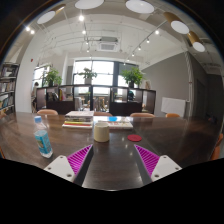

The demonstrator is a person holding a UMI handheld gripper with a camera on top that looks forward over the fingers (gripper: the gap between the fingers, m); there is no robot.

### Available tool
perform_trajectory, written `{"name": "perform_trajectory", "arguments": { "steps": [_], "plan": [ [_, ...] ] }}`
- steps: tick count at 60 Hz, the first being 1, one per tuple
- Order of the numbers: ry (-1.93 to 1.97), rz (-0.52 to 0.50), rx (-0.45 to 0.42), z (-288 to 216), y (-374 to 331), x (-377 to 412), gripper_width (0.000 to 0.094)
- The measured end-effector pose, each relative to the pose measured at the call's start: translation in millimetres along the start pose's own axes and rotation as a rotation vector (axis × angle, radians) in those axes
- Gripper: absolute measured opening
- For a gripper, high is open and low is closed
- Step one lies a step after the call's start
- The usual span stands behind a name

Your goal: Pour water

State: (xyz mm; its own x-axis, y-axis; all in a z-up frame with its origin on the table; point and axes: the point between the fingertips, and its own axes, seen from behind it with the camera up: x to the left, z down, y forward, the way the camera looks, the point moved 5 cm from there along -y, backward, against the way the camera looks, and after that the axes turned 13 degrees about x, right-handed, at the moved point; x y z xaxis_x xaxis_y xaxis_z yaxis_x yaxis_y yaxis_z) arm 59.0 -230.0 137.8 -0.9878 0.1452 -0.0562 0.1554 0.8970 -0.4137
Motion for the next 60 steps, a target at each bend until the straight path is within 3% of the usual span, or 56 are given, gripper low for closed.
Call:
{"name": "perform_trajectory", "arguments": {
  "steps": [14,30,54,60],
  "plan": [
    [-0.013,-0.057,-0.049,15,-12,62,0.0822],
    [-0.065,-0.293,-0.097,16,-17,190,0.0822],
    [-0.061,-0.344,-0.145,-23,48,281,0.0817],
    [-0.05,-0.342,-0.123,-22,76,289,0.0813]
  ]
}}
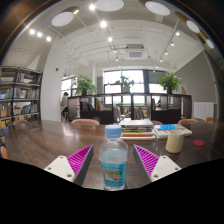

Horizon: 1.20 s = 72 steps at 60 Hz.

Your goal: Pour water

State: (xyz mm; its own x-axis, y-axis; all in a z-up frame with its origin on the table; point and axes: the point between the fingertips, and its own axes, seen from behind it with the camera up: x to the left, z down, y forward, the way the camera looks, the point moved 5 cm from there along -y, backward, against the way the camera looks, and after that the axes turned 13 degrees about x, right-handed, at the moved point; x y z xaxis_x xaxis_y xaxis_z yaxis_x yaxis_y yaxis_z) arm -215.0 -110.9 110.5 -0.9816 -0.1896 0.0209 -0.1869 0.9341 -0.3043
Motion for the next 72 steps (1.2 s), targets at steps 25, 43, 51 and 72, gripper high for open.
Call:
{"name": "perform_trajectory", "arguments": {
  "steps": [25,43,51,72],
  "plan": [
    [-0.003,-0.031,-0.009,3,28,2,0.0451],
    [0.02,-0.063,-0.014,2,35,-2,0.0354],
    [0.192,-0.08,-0.02,-13,50,-29,0.0355],
    [0.979,-0.255,-0.142,-85,120,-145,0.0352]
  ]
}}
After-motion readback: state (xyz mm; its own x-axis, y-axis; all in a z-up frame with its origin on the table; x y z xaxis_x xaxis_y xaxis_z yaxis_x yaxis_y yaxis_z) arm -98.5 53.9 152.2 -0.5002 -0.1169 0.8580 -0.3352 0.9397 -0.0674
